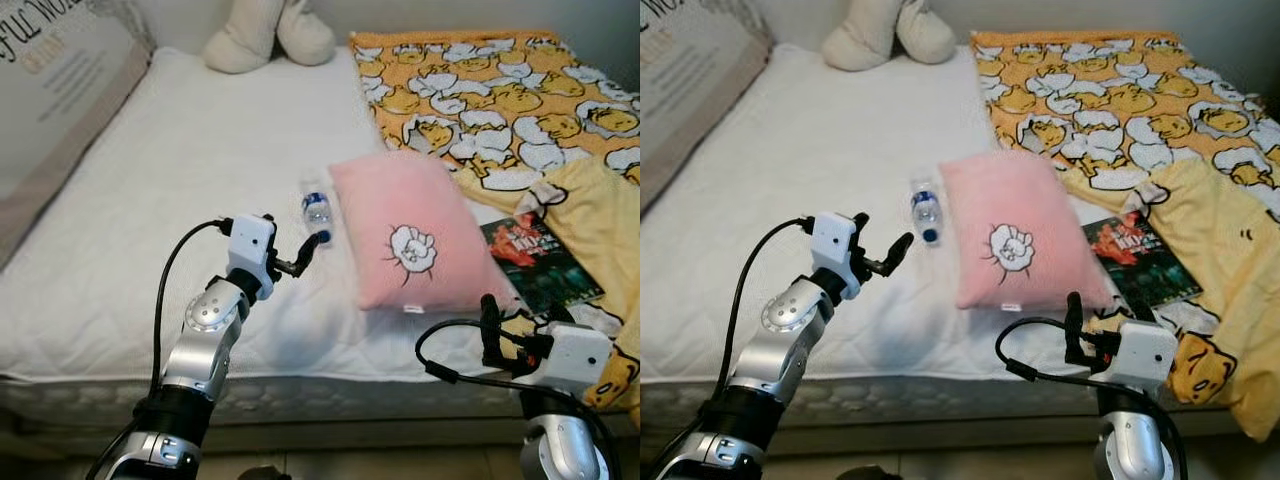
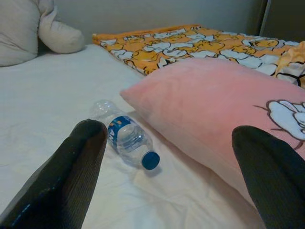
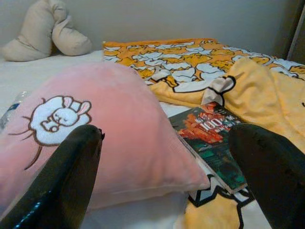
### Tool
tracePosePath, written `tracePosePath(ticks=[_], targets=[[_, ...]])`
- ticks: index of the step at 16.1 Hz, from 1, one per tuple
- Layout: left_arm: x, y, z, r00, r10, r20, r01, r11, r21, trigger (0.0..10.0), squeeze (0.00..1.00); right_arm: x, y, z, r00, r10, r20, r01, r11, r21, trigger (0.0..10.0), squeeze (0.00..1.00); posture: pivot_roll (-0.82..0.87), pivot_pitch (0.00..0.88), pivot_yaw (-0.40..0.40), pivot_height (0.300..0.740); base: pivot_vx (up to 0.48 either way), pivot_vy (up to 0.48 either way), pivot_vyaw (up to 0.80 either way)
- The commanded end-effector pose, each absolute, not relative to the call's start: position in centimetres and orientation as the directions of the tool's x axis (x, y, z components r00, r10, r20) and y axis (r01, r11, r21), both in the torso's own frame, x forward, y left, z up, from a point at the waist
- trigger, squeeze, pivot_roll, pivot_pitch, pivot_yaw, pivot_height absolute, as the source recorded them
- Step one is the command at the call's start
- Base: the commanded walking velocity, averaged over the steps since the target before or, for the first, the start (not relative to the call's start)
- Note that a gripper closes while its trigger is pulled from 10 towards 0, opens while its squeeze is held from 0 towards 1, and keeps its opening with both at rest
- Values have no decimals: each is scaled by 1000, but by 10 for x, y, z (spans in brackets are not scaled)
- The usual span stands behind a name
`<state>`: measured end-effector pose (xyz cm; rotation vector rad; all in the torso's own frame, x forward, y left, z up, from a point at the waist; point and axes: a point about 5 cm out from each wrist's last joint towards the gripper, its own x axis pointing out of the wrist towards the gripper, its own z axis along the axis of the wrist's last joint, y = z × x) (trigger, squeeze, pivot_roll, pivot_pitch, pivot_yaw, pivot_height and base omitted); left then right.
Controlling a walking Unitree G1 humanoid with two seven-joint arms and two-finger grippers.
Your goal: Clean up the room
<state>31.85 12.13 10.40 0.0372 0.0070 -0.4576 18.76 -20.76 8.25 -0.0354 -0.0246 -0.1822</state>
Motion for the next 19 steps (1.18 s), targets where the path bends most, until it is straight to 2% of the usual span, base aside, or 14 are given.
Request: tracePosePath(ticks=[1, 11, 13, 16, 19], targets=[[323, 121, 111, 893, -450, 5, 449, 893, 41, 10000, 0, 187, -207, 82, 982, -185, 32, 186, 982, -32, 10000, 0, -52, 34, 62, 740, 439, 0, 0], [334, 105, 125, 888, -459, 35, 457, 888, 51, 10000, 0, 185, -205, 83, 982, -188, 30, 189, 981, -33, 10000, 0, -64, 36, 66, 740, 480, 0, 0], [352, 102, 134, 923, -384, 0, 383, 922, 58, 10000, 0, 184, -204, 83, 983, -182, 28, 183, 983, -33, 10000, 0, -68, 38, 64, 740, 240, 0, 0], [390, 96, 183, 940, -340, 4, 340, 940, 30, 10000, 0, 180, -203, 86, 984, -174, 32, 175, 984, -33, 10000, 0, -93, 53, 59, 740, 0, 0, 0], [408, 94, 206, 959, -281, -32, 281, 960, 13, 10000, 0, 171, -199, 89, 987, -156, 38, 157, 987, -31, 10000, 0, -126, 84, 71, 740, 0, 0, 0]])
